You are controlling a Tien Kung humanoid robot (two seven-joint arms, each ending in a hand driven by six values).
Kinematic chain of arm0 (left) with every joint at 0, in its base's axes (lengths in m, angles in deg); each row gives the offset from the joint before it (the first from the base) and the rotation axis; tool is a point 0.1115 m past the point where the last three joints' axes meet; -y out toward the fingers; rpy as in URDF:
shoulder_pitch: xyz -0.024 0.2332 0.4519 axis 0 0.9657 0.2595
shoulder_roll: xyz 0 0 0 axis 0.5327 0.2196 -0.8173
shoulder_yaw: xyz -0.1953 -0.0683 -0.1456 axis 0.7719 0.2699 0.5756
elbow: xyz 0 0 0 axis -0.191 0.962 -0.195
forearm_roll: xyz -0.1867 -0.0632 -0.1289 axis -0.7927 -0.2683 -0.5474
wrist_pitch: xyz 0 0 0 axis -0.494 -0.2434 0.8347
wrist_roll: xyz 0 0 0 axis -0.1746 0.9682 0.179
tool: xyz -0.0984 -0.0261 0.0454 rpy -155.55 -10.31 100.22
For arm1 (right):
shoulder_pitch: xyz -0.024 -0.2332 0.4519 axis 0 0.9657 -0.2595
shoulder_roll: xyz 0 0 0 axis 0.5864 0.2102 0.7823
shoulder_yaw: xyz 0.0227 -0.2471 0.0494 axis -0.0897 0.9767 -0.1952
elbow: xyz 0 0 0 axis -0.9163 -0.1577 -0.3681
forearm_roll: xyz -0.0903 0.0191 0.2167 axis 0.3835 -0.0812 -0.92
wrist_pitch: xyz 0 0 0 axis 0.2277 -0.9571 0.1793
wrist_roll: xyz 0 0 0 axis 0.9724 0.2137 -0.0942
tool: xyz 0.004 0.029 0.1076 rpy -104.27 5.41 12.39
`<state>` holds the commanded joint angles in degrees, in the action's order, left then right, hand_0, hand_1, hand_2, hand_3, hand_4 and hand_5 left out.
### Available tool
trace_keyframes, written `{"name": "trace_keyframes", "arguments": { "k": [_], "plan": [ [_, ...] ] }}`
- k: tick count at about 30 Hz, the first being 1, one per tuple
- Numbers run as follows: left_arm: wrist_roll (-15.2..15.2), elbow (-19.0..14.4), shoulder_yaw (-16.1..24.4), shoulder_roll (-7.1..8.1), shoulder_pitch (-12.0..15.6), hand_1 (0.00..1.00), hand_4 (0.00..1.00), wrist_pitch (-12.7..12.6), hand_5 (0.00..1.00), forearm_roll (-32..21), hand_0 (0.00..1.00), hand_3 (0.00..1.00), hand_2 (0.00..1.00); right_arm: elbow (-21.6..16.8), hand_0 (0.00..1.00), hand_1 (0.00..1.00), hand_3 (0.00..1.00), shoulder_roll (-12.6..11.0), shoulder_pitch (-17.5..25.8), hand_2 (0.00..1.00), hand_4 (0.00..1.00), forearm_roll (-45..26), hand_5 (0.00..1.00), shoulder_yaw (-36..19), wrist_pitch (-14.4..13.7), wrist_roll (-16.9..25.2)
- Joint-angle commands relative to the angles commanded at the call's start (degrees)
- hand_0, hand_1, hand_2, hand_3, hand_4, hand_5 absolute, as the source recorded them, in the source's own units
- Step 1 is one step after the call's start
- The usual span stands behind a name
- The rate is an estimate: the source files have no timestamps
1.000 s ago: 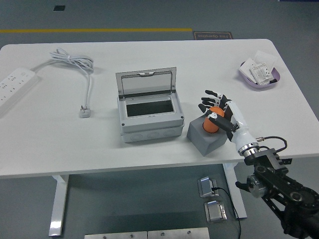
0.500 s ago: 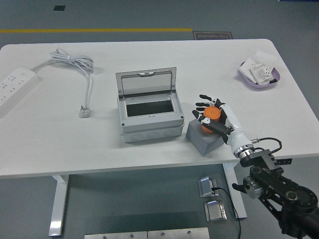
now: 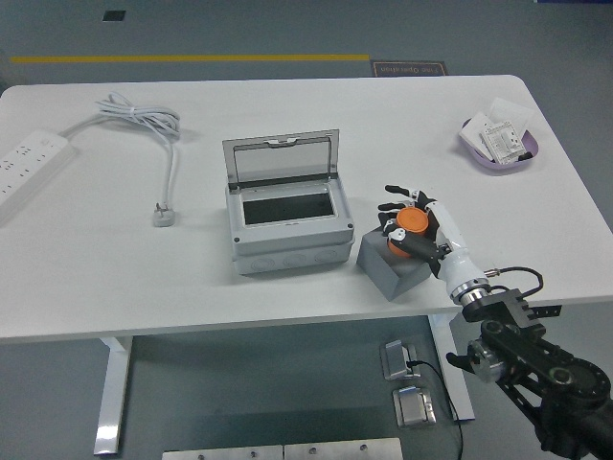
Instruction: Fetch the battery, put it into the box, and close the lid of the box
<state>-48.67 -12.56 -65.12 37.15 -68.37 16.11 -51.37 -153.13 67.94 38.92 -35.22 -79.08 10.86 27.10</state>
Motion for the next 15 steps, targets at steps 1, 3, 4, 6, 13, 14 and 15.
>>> {"name": "trace_keyframes", "arguments": {
  "k": [1, 3, 4, 6, 13, 14, 15],
  "plan": [
    [0.0, 0.0, -0.2, 0.00, 0.0, 0.751, 0.575, 0.0, 0.485, -0.1, 0.719, 0.682, 0.722, 0.0, 0.389, 0.518, 0.660, 0.0, 0.0, 0.523, 0.578, -0.4, 0.026, 0.0, 0.0, 0.1],
    [-0.2, 0.0, -0.5, 0.00, 0.0, 0.751, 0.575, 0.0, 0.485, -0.5, 0.719, 0.682, 0.722, -0.1, 0.389, 0.518, 0.660, 0.1, -0.1, 0.523, 0.578, -0.9, 0.026, -0.1, -0.1, 0.1],
    [-0.2, 0.0, -0.6, 0.00, 0.1, 0.751, 0.575, 0.0, 0.485, -0.6, 0.719, 0.682, 0.722, -0.1, 0.389, 0.518, 0.660, 0.1, -0.1, 0.523, 0.578, -1.1, 0.026, -0.1, -0.1, 0.0],
    [-0.2, 0.0, -0.7, 0.02, 0.1, 0.751, 0.571, -0.1, 0.487, -0.7, 0.716, 0.682, 0.722, -0.2, 0.325, 0.415, 0.515, 0.1, -0.1, 0.442, 0.060, -1.5, 0.044, 0.0, -0.1, -0.2],
    [-0.5, 0.0, -1.1, 0.27, 0.2, 0.751, 0.570, -0.2, 0.487, -1.2, 0.715, 0.683, 0.723, -0.4, 0.238, 0.329, 0.375, 0.1, -0.1, 0.363, 0.002, -2.4, 0.002, 0.6, 0.4, -1.4],
    [-0.5, 0.0, -1.1, 0.30, 0.2, 0.751, 0.570, -0.2, 0.487, -1.2, 0.715, 0.683, 0.723, -0.4, 0.238, 0.329, 0.375, 0.0, -0.1, 0.363, 0.002, -2.4, 0.002, 0.7, 0.4, -1.6],
    [-0.5, 0.0, -1.1, 0.32, 0.3, 0.751, 0.570, -0.2, 0.487, -1.2, 0.715, 0.683, 0.723, -0.4, 0.238, 0.329, 0.375, 0.0, -0.2, 0.363, 0.002, -2.5, 0.002, 0.8, 0.4, -1.8]
  ]
}}
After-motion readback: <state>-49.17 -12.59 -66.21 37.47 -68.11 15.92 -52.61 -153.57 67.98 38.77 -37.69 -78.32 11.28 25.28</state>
